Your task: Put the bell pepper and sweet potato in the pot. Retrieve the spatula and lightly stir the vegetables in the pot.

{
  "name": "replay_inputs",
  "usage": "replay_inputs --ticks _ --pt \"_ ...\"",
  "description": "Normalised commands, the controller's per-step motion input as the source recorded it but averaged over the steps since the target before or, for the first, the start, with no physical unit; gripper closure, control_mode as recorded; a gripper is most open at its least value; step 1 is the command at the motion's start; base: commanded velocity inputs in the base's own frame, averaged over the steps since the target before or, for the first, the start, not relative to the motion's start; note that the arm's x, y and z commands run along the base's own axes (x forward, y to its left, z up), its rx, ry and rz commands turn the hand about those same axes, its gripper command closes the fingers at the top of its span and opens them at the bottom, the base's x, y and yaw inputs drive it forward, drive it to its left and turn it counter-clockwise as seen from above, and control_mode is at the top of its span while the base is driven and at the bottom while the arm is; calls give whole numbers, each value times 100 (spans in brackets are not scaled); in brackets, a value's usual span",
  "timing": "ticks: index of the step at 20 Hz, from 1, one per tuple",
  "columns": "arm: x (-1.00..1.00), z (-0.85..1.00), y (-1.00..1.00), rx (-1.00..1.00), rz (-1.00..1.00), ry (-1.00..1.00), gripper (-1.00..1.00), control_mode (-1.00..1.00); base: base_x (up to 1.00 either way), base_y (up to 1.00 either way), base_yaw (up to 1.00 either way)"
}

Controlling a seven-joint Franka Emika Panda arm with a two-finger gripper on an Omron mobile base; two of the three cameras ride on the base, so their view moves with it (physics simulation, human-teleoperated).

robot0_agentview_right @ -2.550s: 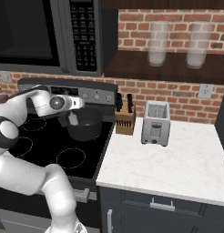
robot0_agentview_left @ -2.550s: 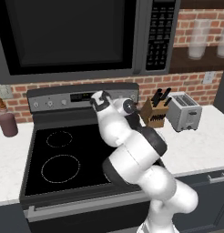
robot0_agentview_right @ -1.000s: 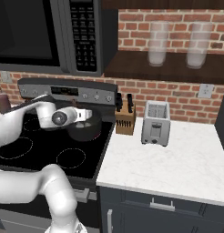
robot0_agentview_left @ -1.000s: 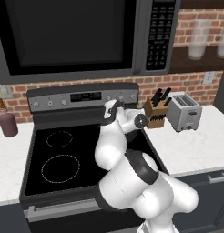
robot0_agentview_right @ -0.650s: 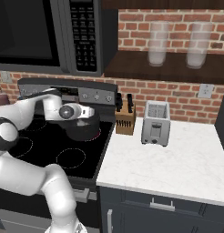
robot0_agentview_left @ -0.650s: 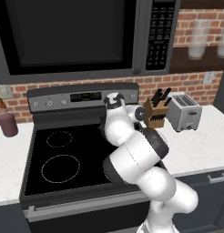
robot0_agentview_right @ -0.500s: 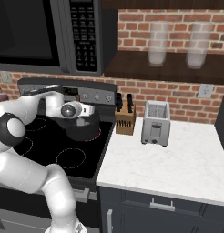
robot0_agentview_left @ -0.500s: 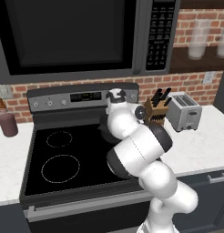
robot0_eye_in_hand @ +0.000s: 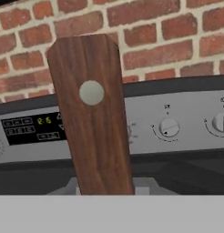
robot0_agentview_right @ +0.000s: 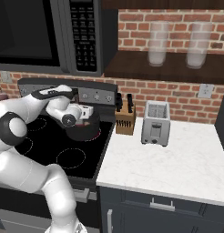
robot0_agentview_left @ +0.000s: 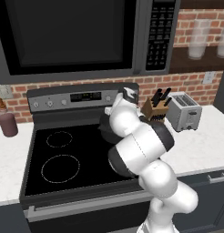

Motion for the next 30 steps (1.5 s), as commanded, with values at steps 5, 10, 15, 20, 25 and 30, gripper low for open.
replay_inputs --ticks 5,10,15,20,25,30 --pt "0 1 -7 0 0 0 100 -100 0 0 0" --pt "19 0 -7 -4 -1 0 100 -100 0 0 0" --pt "8 0 -2 -5 -2 -2 100 -100 0 0 0" --pt "0 -15 0 -5 -4 0 100 -100 0 0 0" --pt "0 -49 0 -5 -3 0 100 -100 0 0 0" --pt "0 -56 0 -1 -3 0 100 -100 0 0 0"
